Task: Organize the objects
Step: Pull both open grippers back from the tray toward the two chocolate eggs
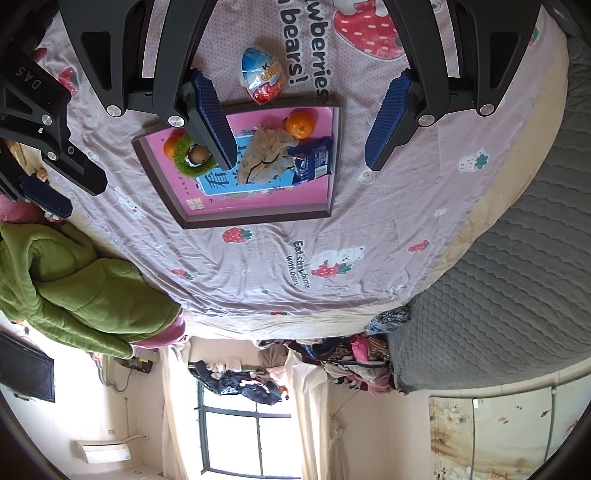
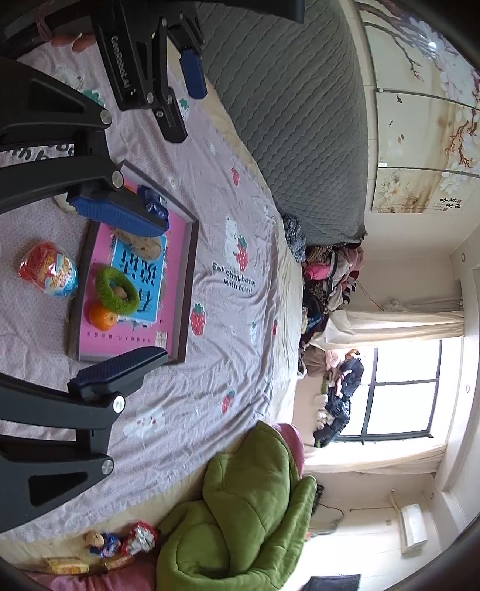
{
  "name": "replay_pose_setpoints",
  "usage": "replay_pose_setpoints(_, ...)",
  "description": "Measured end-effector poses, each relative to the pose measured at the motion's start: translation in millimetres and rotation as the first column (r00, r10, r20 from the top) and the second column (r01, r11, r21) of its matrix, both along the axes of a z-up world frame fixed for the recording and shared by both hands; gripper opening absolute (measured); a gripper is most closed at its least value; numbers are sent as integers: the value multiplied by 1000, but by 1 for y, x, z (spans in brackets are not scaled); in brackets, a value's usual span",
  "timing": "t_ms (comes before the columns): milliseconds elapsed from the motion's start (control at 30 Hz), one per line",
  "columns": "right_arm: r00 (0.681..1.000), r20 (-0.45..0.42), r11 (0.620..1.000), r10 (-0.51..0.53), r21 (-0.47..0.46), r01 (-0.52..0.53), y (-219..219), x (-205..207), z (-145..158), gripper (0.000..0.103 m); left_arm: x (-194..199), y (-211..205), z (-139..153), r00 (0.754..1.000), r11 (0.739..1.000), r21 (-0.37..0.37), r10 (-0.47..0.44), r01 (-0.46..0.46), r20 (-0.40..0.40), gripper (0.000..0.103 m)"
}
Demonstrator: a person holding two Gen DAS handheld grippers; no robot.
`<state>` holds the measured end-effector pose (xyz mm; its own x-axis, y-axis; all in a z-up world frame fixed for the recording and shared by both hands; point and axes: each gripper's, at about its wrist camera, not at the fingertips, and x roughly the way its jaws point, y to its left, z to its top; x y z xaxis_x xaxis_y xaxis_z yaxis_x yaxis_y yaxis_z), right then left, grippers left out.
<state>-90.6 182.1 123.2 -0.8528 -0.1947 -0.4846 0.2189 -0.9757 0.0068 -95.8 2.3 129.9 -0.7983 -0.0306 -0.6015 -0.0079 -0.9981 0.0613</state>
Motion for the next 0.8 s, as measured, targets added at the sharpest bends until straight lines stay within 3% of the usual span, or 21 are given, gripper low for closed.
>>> replay_pose_setpoints(800,999,33,1000,12,4,-12,6,21,-5,63,15,5,-22,998,1000,16,-17,16,63,73)
